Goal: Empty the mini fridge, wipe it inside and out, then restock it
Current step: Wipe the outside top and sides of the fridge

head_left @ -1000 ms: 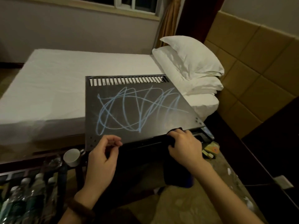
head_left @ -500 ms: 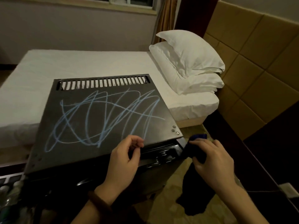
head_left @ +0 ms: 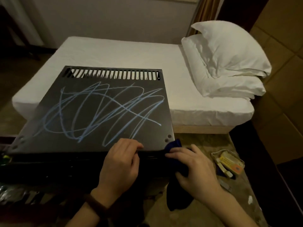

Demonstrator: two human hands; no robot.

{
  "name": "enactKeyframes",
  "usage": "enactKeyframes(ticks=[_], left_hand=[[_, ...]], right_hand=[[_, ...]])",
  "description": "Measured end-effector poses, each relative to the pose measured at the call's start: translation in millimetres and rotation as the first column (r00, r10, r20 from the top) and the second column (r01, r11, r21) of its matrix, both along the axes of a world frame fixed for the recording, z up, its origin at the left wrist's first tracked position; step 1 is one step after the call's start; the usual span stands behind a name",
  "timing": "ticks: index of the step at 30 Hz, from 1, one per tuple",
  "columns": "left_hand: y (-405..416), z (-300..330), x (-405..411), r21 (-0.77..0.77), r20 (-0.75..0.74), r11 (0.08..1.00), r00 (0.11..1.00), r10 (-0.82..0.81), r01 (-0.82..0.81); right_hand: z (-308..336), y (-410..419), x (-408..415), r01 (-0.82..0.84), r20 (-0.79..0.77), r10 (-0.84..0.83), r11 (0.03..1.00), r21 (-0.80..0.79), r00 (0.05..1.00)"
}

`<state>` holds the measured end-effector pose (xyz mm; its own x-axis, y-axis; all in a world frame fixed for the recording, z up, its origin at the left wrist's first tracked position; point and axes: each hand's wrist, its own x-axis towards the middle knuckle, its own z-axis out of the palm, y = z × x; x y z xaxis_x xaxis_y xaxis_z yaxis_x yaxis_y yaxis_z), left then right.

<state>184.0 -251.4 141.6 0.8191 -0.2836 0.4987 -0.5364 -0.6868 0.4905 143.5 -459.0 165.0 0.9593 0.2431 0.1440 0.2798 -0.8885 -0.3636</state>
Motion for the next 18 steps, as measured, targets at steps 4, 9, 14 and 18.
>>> enactKeyframes(ticks=[4, 9, 14, 18], left_hand=[[-1, -3, 0, 0.069, 0.054, 0.996, 0.997, 0.052, -0.056], [-4, -5, 0, 0.113, 0.062, 0.987, 0.992, 0.110, -0.116], [-5, -5, -1, 0.122, 0.052, 0.980, 0.987, 0.150, -0.156], [-6, -6, 0, 0.142, 0.056, 0.978, 0.988, 0.145, -0.151]], right_hand=[[-9, -18, -16, -0.095, 0.000, 0.095, 0.991, 0.091, 0.995], [-5, -18, 35, -0.073, -0.109, 0.119, 0.932, 0.355, 0.987], [-4, -15, 46, -0.040, -0.007, 0.042, 0.986, 0.162, 0.999], [-3, -17, -2, -0.176, -0.079, 0.191, 0.969, 0.175, 0.978]])
